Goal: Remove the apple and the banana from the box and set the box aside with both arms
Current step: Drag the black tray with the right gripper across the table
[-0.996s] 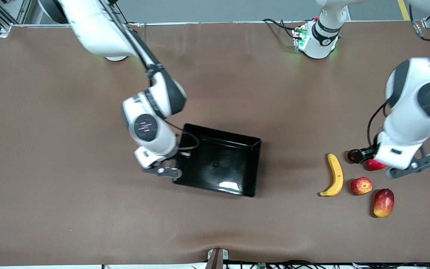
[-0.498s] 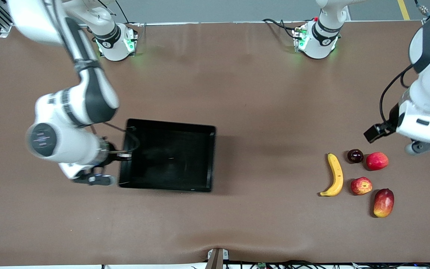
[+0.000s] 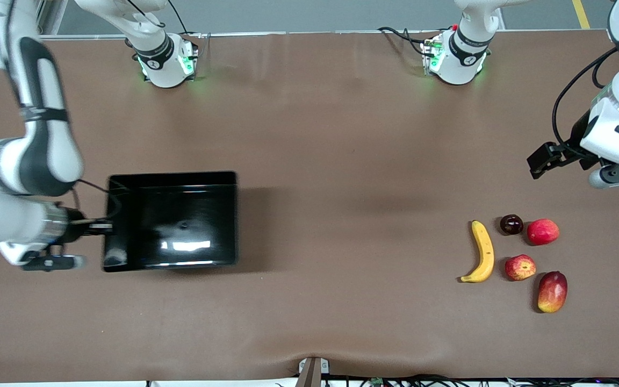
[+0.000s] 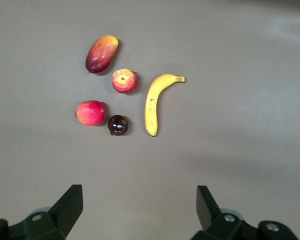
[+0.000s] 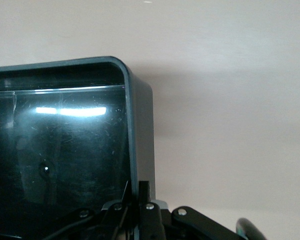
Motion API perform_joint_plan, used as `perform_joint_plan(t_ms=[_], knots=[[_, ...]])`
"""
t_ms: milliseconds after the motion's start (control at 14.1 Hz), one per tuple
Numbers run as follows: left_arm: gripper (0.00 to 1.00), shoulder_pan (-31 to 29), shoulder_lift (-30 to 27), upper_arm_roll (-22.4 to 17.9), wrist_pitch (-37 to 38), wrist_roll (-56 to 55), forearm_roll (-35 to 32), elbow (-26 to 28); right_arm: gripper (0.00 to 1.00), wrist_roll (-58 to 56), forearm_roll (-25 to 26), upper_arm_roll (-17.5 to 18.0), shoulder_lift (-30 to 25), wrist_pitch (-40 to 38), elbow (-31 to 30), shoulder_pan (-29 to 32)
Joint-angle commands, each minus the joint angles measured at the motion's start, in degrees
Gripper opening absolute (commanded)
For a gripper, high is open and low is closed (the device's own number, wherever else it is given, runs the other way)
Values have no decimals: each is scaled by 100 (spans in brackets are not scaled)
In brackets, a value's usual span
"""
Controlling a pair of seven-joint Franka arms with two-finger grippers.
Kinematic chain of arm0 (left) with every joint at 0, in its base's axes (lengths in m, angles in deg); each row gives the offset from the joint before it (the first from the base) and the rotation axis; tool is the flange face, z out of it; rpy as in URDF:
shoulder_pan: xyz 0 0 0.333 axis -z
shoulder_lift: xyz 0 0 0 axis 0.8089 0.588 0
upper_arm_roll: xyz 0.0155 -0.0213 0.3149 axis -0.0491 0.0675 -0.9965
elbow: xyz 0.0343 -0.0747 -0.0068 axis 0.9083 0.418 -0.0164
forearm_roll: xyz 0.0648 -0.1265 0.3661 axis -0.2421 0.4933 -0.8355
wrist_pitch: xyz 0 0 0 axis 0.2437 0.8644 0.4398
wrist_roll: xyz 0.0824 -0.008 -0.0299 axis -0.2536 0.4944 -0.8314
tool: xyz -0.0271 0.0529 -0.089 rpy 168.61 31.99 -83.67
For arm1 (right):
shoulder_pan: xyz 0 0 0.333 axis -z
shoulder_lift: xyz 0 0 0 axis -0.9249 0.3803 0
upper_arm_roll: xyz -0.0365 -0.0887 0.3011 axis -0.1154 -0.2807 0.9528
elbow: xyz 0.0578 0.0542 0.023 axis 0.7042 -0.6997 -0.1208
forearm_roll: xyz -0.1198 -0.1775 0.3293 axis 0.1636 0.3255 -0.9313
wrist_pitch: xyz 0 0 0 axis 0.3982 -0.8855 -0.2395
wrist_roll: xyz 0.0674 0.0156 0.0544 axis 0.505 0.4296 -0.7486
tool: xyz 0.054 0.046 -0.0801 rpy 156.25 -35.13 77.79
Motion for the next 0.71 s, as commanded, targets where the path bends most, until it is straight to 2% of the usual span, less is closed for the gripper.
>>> perform_joint_plan(t_ms=[0, 213, 640], knots=[[100, 407, -270, -381, 70, 139, 138, 148, 0, -767, -129, 131, -263, 52, -432, 677], [100, 461, -358, -416, 70, 148, 138, 271, 0, -1515, -129, 131, -246, 393, -810, 1214], [100, 611, -455, -530, 70, 288, 296, 307, 0, -1543, -138, 131, -254, 1597, -1830, 1479]])
